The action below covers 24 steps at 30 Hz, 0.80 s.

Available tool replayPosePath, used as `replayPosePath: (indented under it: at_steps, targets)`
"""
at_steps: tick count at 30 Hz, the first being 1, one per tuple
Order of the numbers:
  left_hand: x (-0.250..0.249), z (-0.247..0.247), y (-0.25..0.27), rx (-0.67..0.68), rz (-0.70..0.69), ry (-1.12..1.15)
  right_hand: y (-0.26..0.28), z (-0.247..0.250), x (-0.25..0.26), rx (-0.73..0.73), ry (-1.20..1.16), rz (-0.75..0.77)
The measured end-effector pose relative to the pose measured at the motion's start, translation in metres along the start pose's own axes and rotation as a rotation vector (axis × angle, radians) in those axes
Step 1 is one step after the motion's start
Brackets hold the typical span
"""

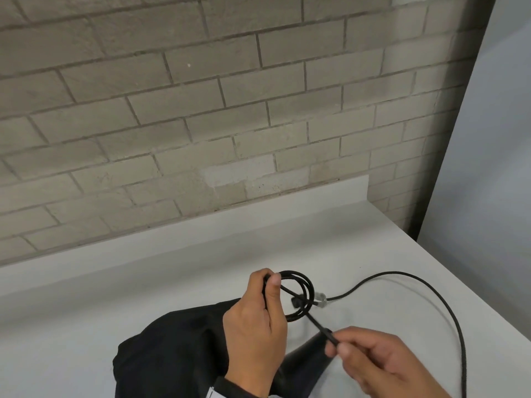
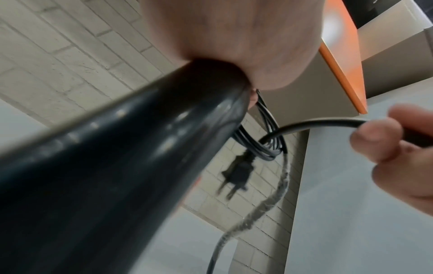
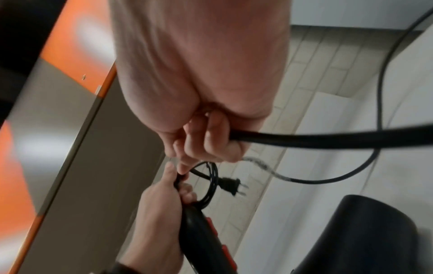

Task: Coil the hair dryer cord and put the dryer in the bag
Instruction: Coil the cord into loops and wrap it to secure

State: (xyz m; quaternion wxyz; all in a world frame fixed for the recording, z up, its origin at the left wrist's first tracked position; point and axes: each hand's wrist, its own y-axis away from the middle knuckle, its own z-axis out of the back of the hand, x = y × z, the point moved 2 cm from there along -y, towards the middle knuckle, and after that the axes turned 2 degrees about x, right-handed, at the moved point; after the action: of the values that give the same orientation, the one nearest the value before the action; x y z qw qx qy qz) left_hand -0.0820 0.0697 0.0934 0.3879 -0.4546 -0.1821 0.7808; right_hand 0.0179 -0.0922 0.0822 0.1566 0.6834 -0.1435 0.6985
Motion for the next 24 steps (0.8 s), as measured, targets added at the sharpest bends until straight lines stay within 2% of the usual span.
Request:
replayPosePath:
  at_steps: [3, 7, 8, 11, 12, 16, 19, 22, 24]
  targets:
    - [0.001, 0.0, 0.0, -0.005, -0.011, -0.043, 0.009, 0.015, 0.0, -0.022, -0.019, 0.011]
    - [0.009, 0.002, -0.003, -0.022, 0.044, -0.051, 0.019, 0.022, 0.001, 0.03, 0.12, 0.026]
    - [0.011, 0.003, -0.003, -0.024, 0.054, -0.046, 0.019, 0.026, -0.002, 0.001, 0.128, 0.01]
    - [0.017, 0.006, -0.003, -0.034, 0.074, -0.037, 0.016, 0.052, -0.016, -0.204, 0.004, -0.163]
    - [0.017, 0.006, -0.003, -0.038, 0.078, -0.034, 0.013, 0.064, -0.027, -0.284, 0.028, -0.22]
    - [0.015, 0.006, -0.003, -0.048, 0.069, -0.043, -0.004, 0.097, -0.066, -0.569, 0.472, -0.278]
    - [0.011, 0.005, -0.002, -0.041, 0.053, -0.052, -0.017, 0.085, -0.075, -0.64, 0.71, -0.295]
    - [0.008, 0.005, -0.001, -0.027, 0.043, -0.059, -0.028, 0.063, -0.059, -0.647, 0.79, -0.081]
    - [0.006, 0.005, -0.001, -0.017, 0.034, -0.063, -0.036, 0.043, -0.043, -0.486, 0.812, 0.147]
